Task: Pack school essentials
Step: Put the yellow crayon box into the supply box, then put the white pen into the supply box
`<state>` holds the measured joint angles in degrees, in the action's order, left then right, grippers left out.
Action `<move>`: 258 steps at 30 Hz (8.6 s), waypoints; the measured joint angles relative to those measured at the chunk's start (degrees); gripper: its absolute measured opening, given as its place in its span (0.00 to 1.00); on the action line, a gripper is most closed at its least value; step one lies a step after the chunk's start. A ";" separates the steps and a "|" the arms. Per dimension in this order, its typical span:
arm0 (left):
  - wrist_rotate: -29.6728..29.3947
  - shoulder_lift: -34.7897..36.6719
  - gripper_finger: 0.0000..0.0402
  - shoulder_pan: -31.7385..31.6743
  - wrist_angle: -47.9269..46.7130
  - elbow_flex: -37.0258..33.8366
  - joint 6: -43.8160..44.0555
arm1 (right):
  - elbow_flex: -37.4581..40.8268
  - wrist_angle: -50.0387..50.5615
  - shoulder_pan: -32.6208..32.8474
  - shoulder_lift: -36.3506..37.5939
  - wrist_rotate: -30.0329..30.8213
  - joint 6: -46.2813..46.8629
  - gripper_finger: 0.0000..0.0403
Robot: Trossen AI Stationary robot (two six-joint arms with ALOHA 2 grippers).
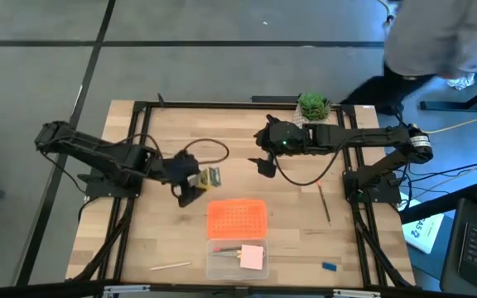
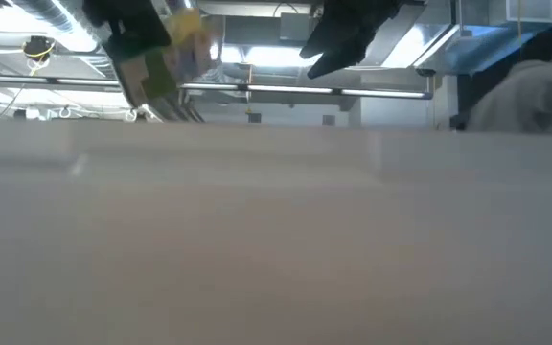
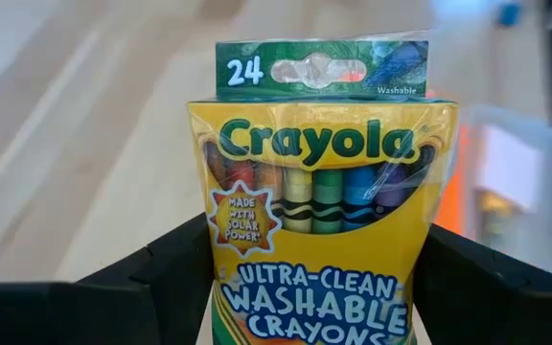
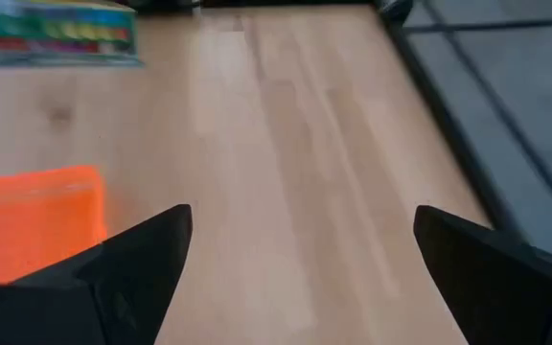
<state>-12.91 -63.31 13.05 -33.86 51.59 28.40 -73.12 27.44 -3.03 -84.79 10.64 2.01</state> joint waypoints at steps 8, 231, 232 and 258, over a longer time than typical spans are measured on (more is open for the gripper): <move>-0.08 -4.03 0.72 8.14 7.07 0.00 -0.36 | 0.00 -0.82 3.72 0.61 -20.98 -2.36 0.99; 4.29 -40.35 1.00 47.15 -2.63 8.09 43.57 | 0.00 1.16 24.68 4.26 -8.75 -7.03 0.99; 4.14 -40.36 1.00 47.31 -2.63 8.09 43.91 | 0.00 1.16 24.68 4.26 -8.75 -7.03 0.99; 0.75 -40.57 0.91 48.29 -4.95 8.02 44.89 | 0.00 1.16 24.68 4.28 -8.73 -7.03 0.99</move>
<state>-12.16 -103.88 61.34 -38.81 59.61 73.30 -73.12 28.60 21.65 -80.51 1.91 -5.01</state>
